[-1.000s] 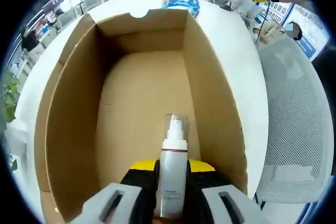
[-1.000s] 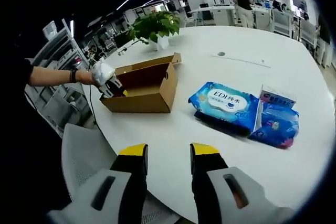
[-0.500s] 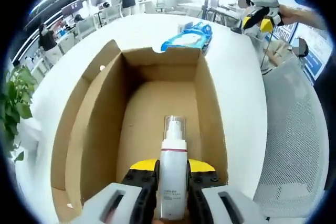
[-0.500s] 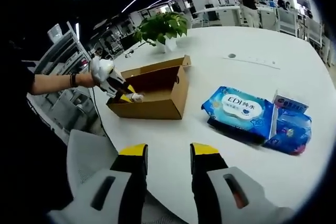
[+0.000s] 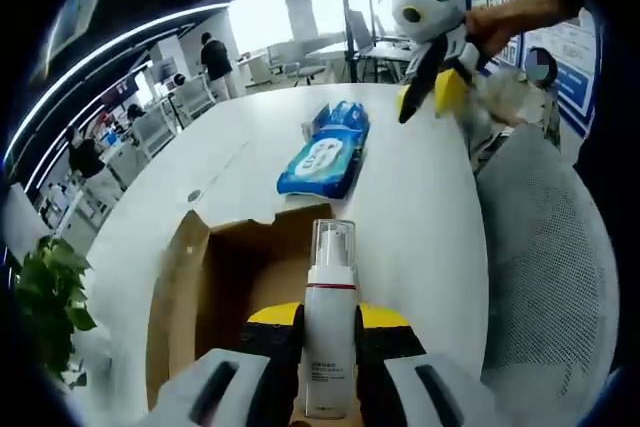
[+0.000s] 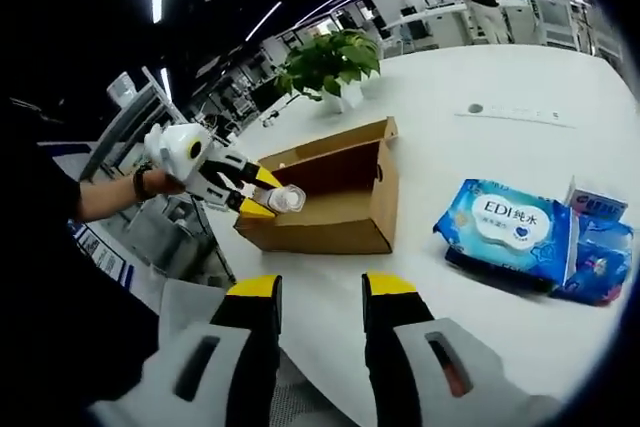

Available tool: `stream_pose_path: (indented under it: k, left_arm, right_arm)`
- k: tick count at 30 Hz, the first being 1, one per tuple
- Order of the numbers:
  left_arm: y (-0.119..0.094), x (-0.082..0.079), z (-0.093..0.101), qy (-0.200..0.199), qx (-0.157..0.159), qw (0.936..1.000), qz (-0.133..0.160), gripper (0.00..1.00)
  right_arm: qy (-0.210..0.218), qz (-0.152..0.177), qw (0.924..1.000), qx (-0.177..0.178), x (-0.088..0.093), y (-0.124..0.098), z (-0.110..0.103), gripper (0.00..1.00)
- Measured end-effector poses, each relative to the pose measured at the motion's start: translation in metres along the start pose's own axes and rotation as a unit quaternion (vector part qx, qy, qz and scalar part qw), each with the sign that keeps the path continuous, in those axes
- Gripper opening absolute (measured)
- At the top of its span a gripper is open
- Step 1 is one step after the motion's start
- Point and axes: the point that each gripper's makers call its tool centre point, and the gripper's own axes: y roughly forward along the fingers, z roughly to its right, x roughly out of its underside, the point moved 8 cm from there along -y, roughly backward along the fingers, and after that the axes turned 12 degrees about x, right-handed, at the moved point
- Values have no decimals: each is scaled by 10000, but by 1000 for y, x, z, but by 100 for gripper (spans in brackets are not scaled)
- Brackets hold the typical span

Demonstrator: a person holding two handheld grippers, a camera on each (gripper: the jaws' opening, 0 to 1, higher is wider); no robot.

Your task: Operate the shoe box by opening the lid, removing the specified soft item, and placing it in the target area until the item is outside and the box remains undamaged.

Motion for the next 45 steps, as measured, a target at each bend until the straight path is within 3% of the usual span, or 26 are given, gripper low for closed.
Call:
stream_pose_path:
  k: [8,21,27,38,45]
  left_arm:
    - [13,-41,24,773,208,9966,188,20]
    - [26,-73,41,1349,407,9895,335,20]
    - [29,-80,47,1564,426,9863,317,20]
    - [37,-77,51,1650,521,9848,144,20]
    - [41,-75,52,1594,519,9857,181,20]
  right_arm:
    - [132,54,9995,-285,-5,7,-11,31]
    - [809,184,9928,-861,0,11,-25,30]
    - [976,229,9906,-934,0,11,-28,22]
    - [1600,169,9821,-983,8,9,-32,19]
    - [2374,33,9674,-885,15,10,-28,18]
